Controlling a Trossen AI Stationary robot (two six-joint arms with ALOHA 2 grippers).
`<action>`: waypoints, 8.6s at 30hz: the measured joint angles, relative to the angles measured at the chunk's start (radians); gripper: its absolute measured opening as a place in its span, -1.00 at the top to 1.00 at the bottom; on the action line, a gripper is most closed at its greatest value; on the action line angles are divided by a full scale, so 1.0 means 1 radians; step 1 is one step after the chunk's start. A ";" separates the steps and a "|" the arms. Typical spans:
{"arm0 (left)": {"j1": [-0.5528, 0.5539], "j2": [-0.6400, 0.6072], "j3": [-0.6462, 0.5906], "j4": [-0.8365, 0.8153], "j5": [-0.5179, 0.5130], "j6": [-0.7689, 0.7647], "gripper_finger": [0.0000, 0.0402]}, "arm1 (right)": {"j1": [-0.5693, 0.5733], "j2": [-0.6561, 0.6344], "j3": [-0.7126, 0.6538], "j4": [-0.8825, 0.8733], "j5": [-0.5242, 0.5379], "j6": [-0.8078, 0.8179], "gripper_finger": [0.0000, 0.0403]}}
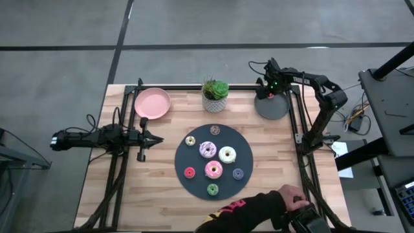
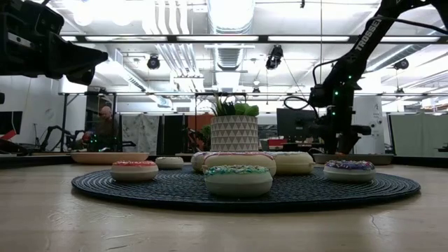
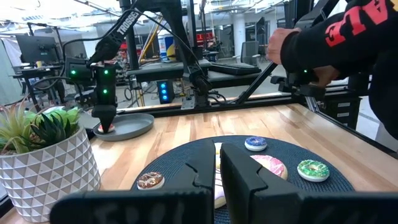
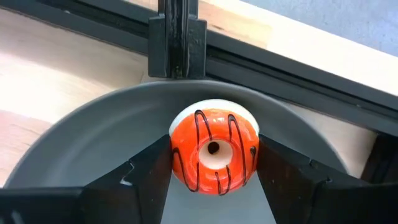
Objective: Pick & Place donuts
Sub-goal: Put the small orange donut on the gray plate, then put the small blue donut on the gray plate
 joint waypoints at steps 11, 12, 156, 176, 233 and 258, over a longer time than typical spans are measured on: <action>-0.001 0.000 0.000 0.000 0.000 0.000 1.00 | -0.001 0.002 0.000 0.000 0.000 0.000 -0.04; 0.000 0.000 0.000 0.000 0.000 0.000 1.00 | -0.001 0.002 0.000 0.001 0.000 -0.001 -0.04; 0.000 0.015 0.000 0.001 0.000 0.000 1.00 | 1.482 -0.115 0.097 -0.117 -0.148 -0.057 -0.41; -0.001 0.019 0.000 0.000 0.000 0.000 1.00 | 1.454 -0.111 0.053 -0.106 -0.148 -0.136 -0.51; -0.001 0.025 0.000 0.000 0.000 0.000 1.00 | 1.461 0.009 0.026 -0.023 -0.067 -0.184 -0.46; 0.000 0.026 0.000 0.000 0.000 0.000 1.00 | 1.461 0.009 -0.017 0.037 -0.068 -0.184 -0.33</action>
